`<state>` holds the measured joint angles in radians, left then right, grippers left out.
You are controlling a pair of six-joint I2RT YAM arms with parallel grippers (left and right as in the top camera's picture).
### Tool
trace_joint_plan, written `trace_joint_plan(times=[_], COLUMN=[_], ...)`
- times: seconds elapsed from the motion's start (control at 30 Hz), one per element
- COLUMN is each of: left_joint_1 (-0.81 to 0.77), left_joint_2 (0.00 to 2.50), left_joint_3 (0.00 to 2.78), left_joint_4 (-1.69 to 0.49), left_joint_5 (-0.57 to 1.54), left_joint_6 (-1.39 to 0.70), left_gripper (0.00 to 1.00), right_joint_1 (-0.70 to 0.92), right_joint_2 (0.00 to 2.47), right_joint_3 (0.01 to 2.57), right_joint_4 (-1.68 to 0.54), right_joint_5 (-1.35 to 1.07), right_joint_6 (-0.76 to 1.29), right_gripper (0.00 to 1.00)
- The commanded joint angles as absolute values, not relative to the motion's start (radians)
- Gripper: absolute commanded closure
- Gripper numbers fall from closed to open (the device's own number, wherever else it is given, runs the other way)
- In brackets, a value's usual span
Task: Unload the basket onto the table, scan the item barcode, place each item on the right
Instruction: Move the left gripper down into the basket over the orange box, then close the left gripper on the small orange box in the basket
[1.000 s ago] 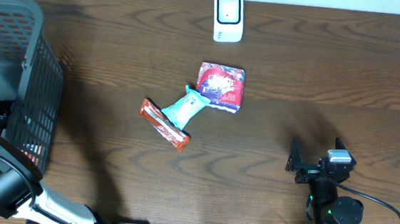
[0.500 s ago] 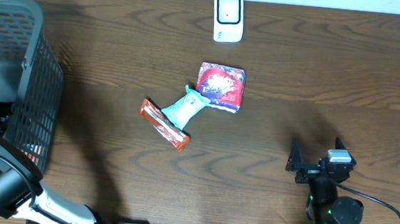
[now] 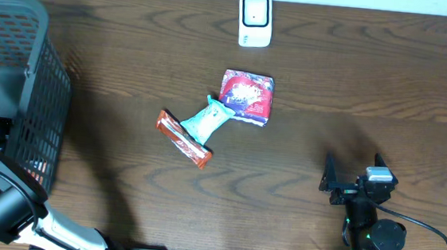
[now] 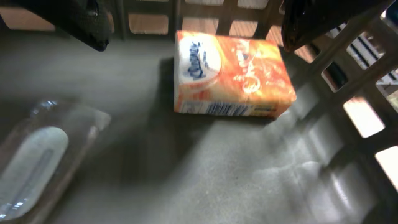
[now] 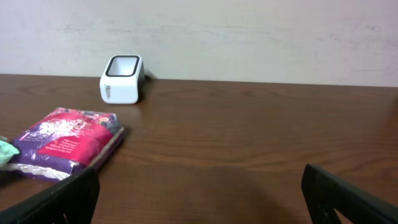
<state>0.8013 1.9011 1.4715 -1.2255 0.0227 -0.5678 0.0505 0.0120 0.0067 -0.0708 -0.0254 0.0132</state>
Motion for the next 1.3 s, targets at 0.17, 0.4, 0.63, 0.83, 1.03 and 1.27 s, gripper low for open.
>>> trace_joint_plan(times=[0.17, 0.4, 0.63, 0.83, 1.03, 1.27], left_joint_1=[0.802, 0.802, 0.802, 0.802, 0.802, 0.802], left_joint_2=[1.908, 1.908, 1.908, 1.906, 1.864, 1.716], left_joint_3=[1.355, 1.29, 1.214, 1.221, 1.406, 1.728], left_joint_4=[-1.132, -1.068, -0.993, -0.99, -1.097, -1.194], left_joint_5=[0.004, 0.003, 0.003, 0.009, 0.017, 0.019], left_joint_6=[-0.554, -0.554, -0.554, -0.554, -0.554, -0.554], left_gripper=[0.12, 0.2, 0.58, 0.93, 0.93, 0.93], right_joint_1=[0.046, 0.046, 0.046, 0.046, 0.046, 0.046], right_joint_2=[0.007, 0.007, 0.007, 0.007, 0.007, 0.007], right_joint_3=[0.006, 0.006, 0.006, 0.006, 0.006, 0.006], right_joint_4=[-0.075, -0.075, -0.075, -0.075, -0.075, -0.075], right_joint_5=[-0.02, -0.02, -0.02, -0.02, -0.02, -0.02], right_joint_6=[0.002, 0.002, 0.002, 0.002, 0.002, 0.003], right_gripper=[0.01, 0.01, 0.01, 0.01, 0.01, 0.01])
